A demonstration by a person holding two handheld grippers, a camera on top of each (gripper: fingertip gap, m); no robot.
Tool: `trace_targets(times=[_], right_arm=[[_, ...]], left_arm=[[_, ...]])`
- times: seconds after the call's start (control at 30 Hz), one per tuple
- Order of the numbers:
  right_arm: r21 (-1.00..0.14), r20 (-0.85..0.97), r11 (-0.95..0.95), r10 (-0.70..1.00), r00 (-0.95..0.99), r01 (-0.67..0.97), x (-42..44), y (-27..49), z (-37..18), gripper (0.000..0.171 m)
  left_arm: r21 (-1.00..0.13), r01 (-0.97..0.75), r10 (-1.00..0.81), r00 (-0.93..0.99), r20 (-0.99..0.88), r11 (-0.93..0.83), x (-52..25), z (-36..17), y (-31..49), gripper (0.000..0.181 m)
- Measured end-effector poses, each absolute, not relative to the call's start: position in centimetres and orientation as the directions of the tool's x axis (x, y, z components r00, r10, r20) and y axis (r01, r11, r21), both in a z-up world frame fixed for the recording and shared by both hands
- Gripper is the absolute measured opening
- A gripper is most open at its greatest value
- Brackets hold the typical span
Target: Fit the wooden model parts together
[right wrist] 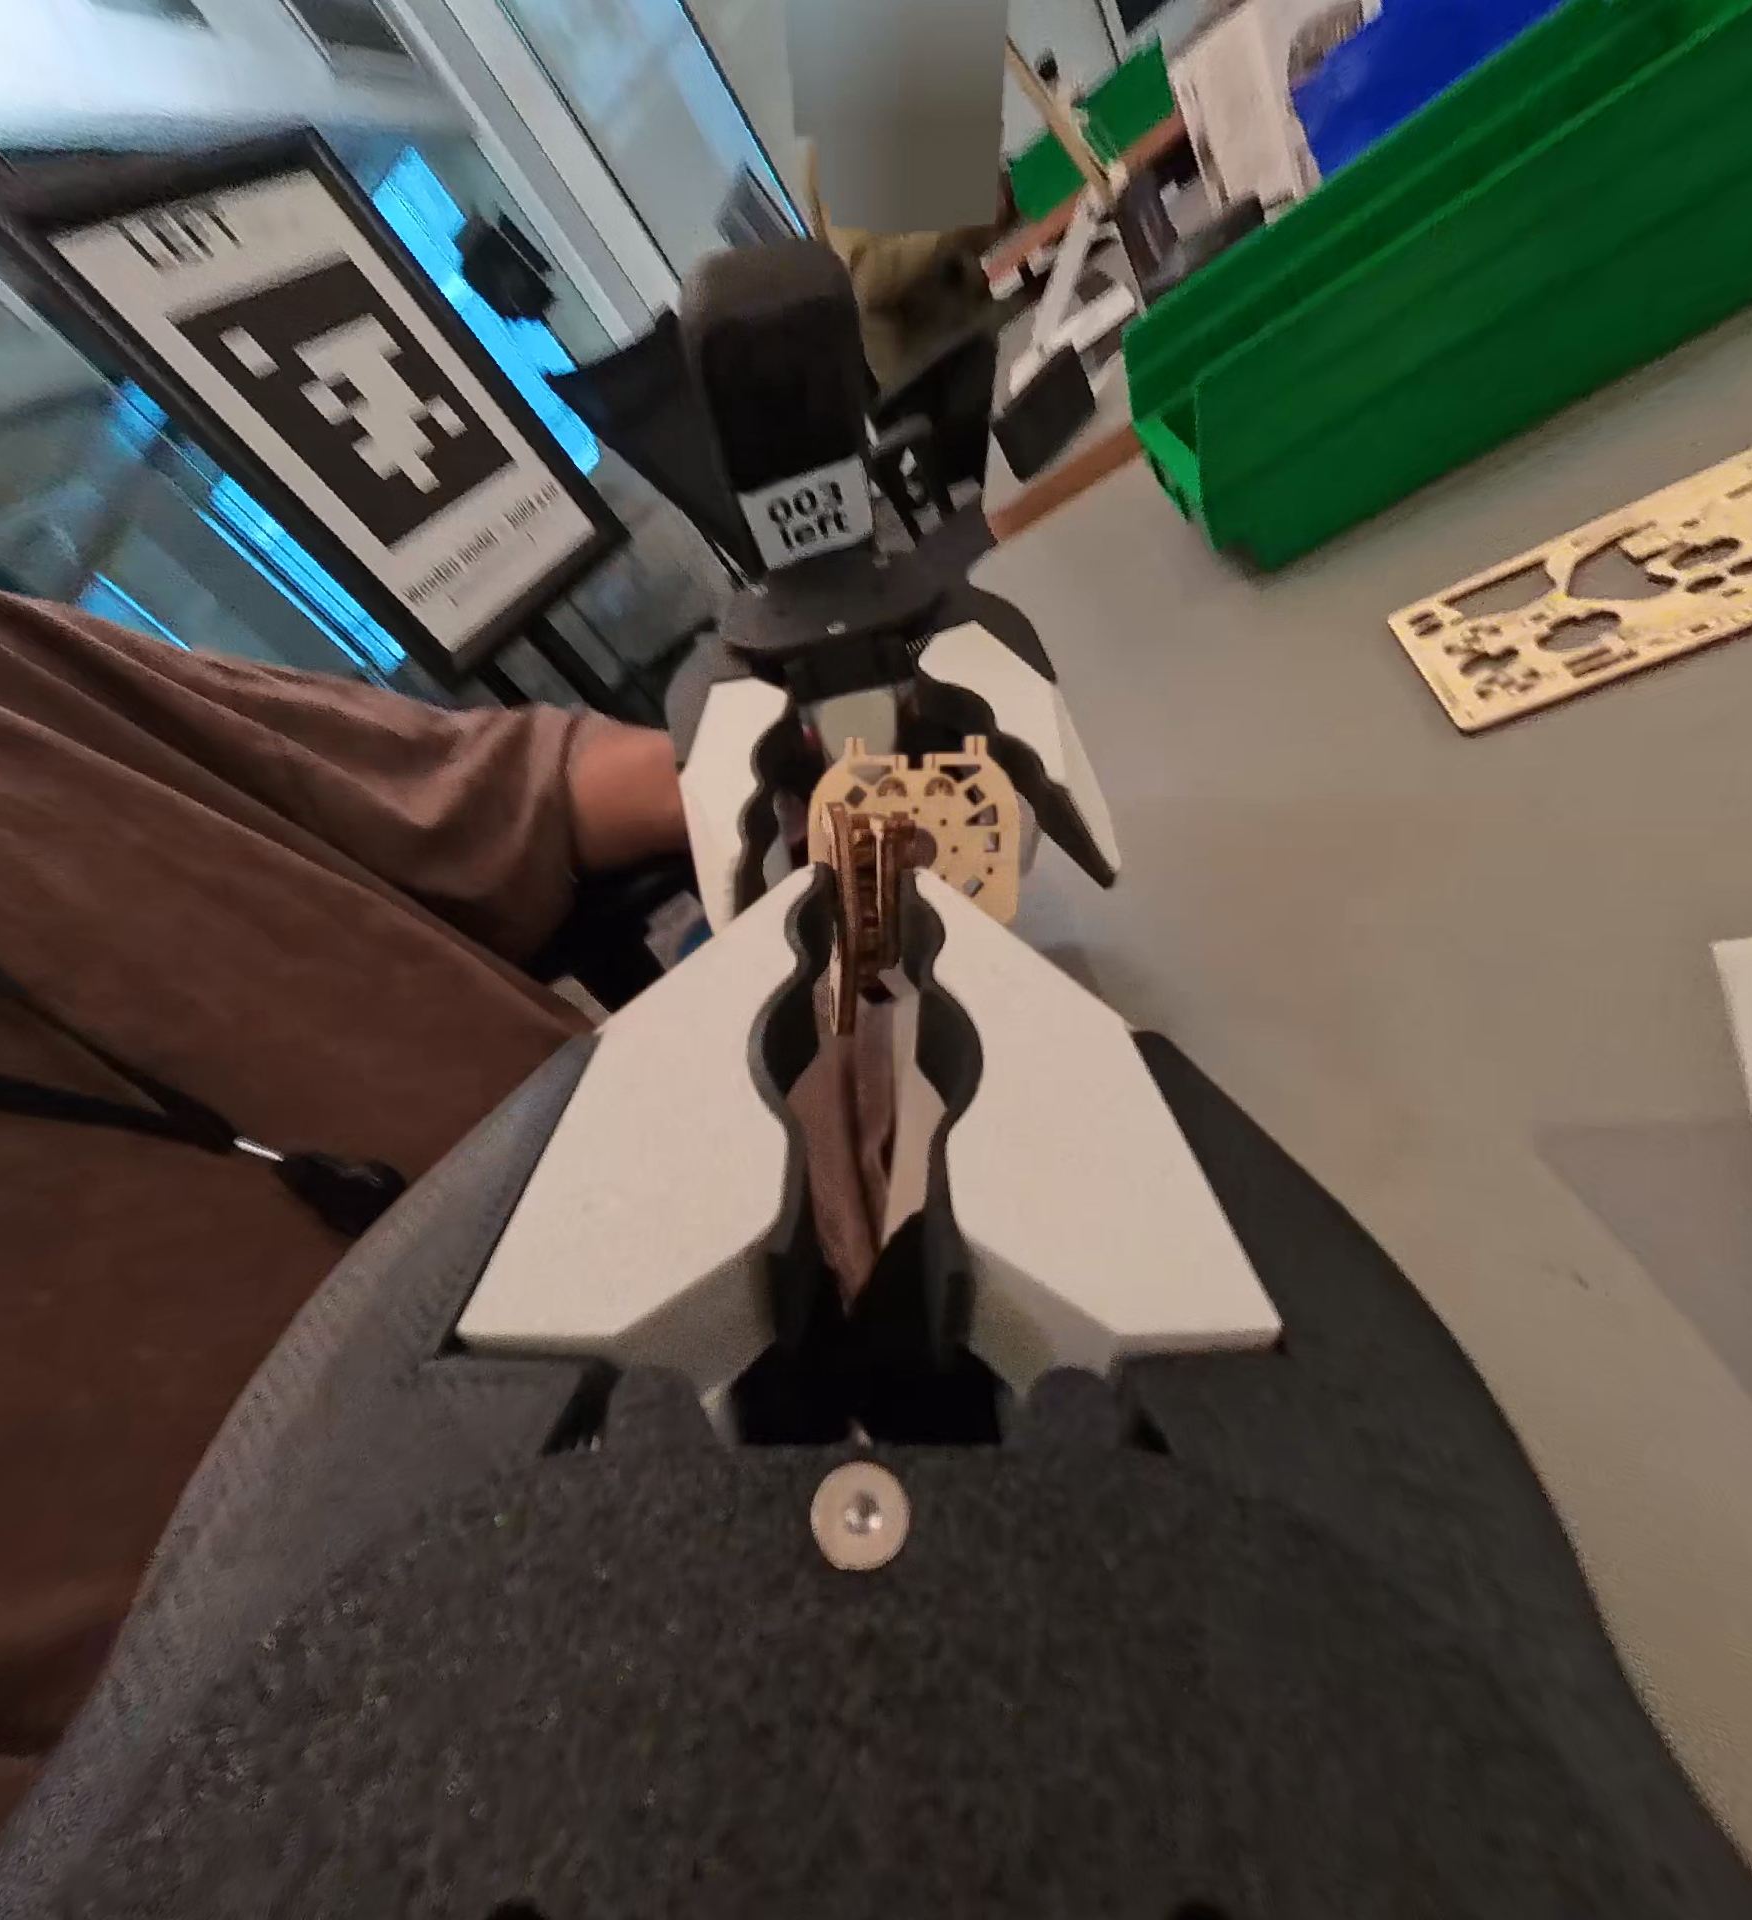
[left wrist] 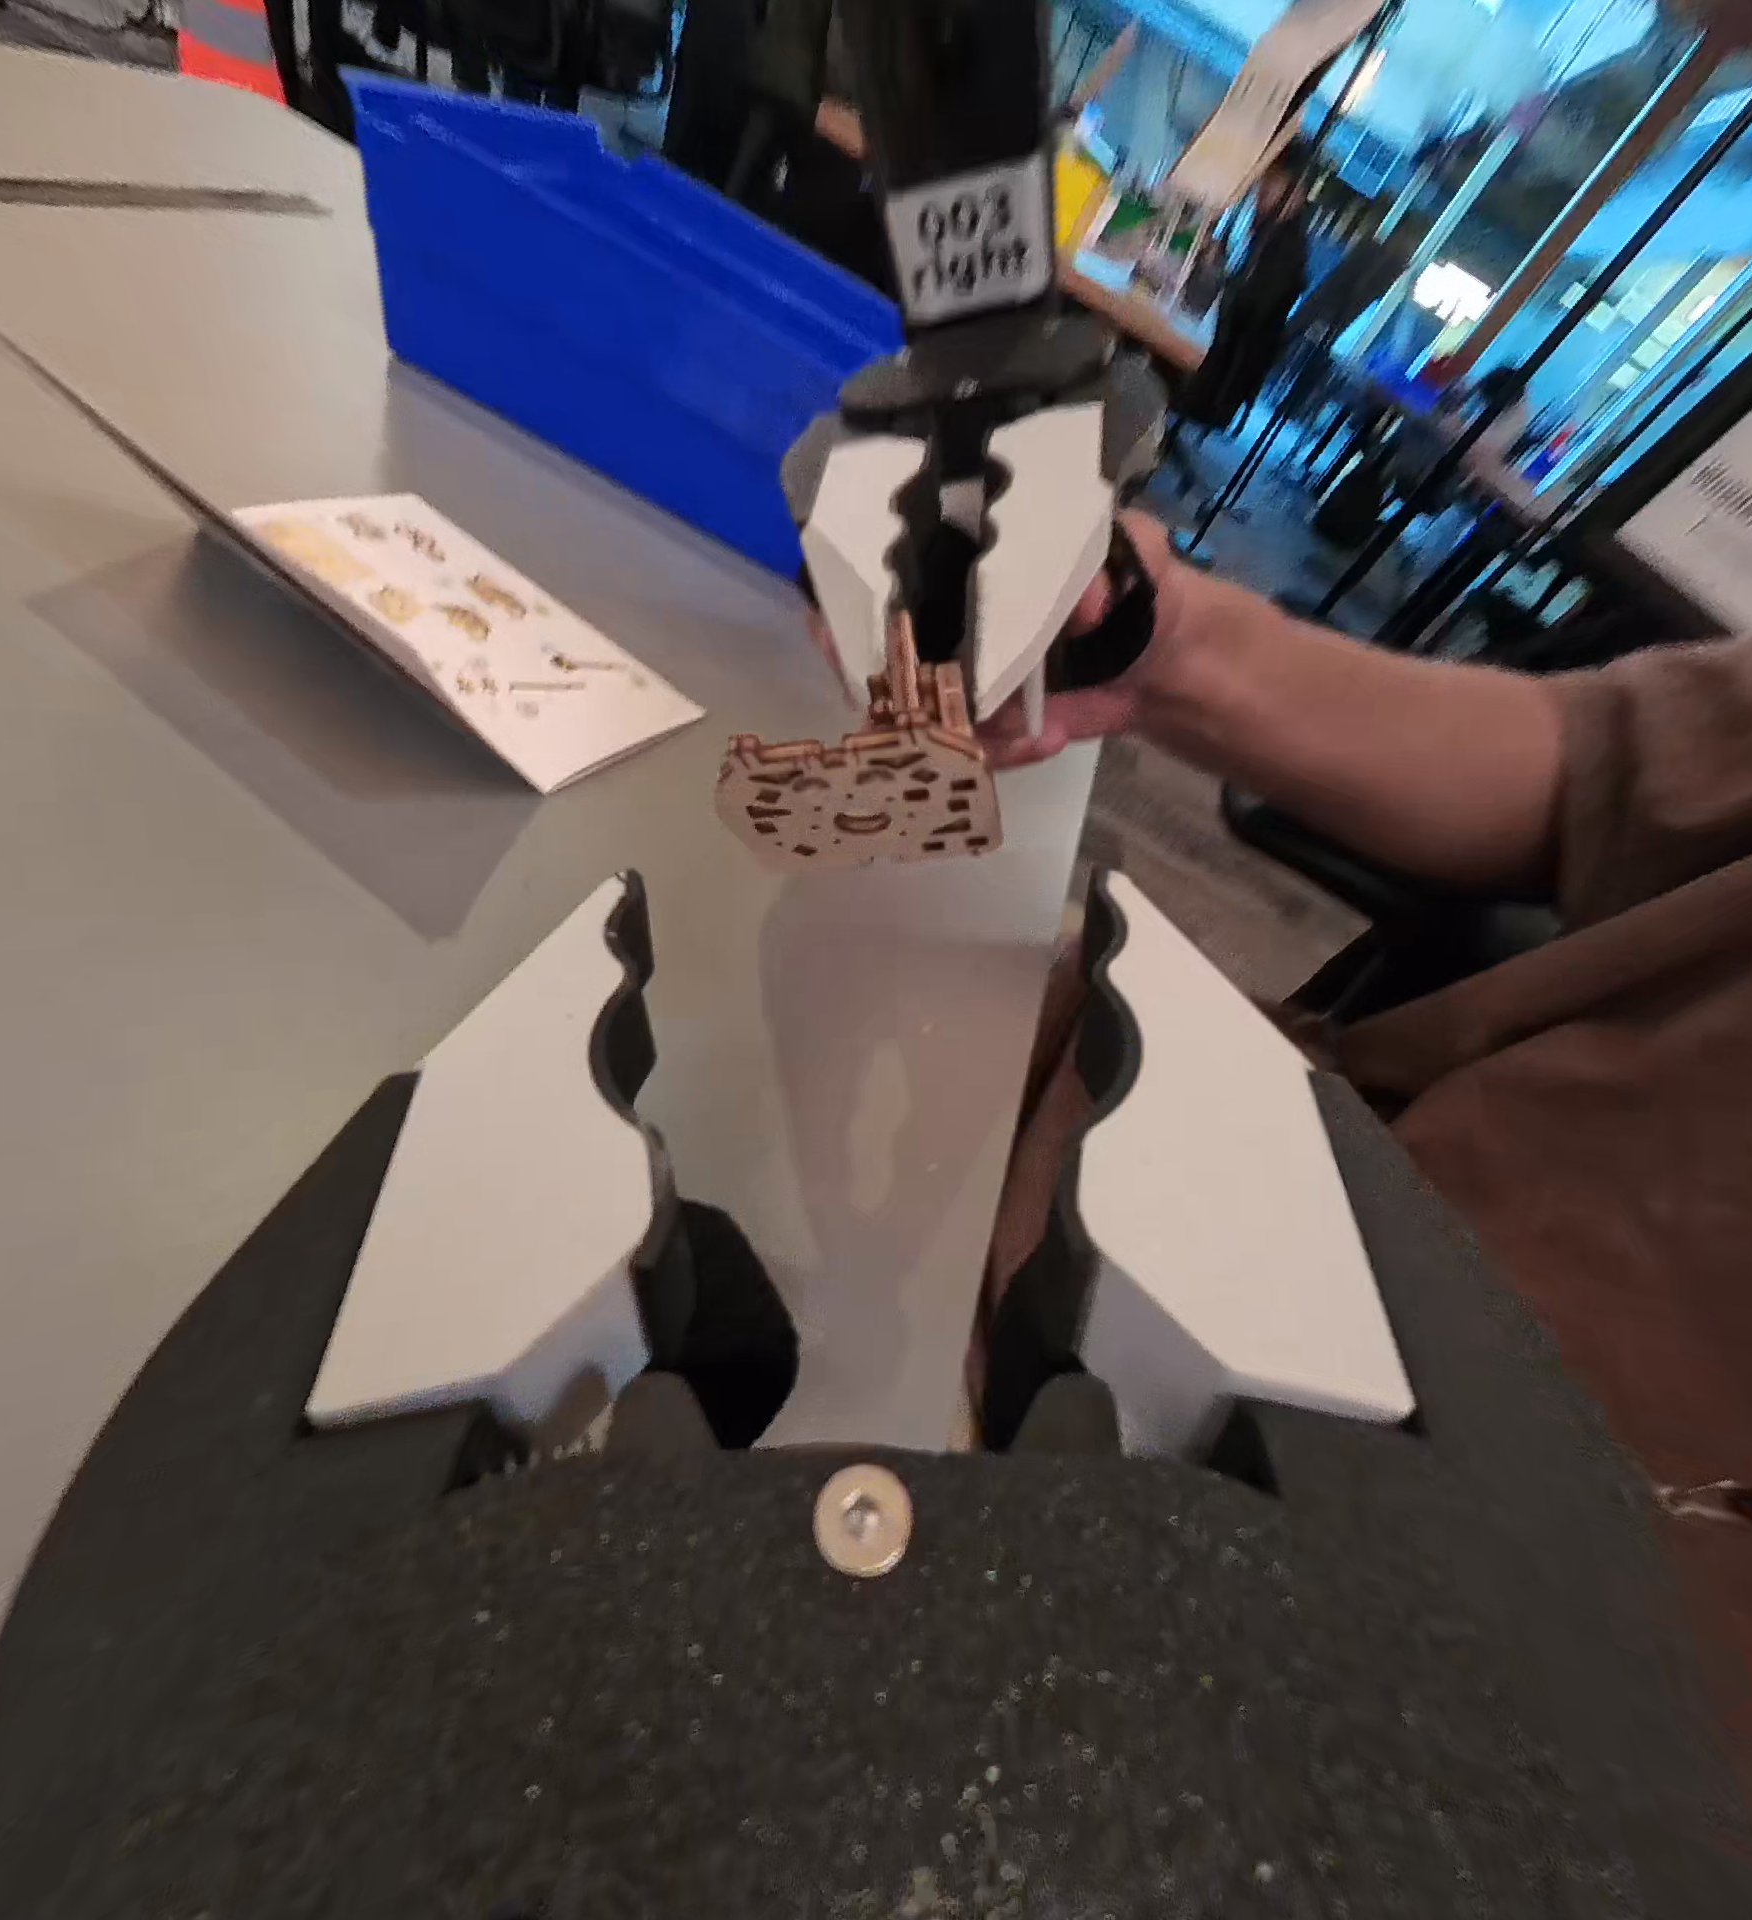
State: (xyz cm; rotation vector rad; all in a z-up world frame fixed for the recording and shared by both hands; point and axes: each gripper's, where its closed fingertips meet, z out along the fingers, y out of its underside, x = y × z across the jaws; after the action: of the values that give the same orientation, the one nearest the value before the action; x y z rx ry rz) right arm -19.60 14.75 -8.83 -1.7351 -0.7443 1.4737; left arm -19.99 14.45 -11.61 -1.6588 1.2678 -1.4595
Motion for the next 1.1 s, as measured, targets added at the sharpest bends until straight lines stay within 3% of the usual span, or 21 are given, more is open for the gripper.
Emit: trace_targets(times=[0.17,0.43,1.1], right_arm=[[-0.807,-0.589,-0.580,0.804,0.084,-0.114,-20.4,14.5,-7.1,0.011],[-0.831,-0.555,-0.545,0.826,0.102,-0.112,-21.3,14.6,-7.4,0.011],[-0.938,-0.339,-0.344,0.896,0.288,-0.034,-21.9,15.2,-7.6,0.020]], left_arm=[[-0.872,-0.180,-0.876,-0.082,0.475,-0.456,-19.9,-9.5,14.4,0.079],[-0.867,-0.175,-0.875,-0.051,0.481,-0.467,-20.0,-9.3,14.5,0.052],[-0.911,-0.178,-0.923,-0.030,0.383,-0.372,-20.5,-9.2,15.0,0.051]])
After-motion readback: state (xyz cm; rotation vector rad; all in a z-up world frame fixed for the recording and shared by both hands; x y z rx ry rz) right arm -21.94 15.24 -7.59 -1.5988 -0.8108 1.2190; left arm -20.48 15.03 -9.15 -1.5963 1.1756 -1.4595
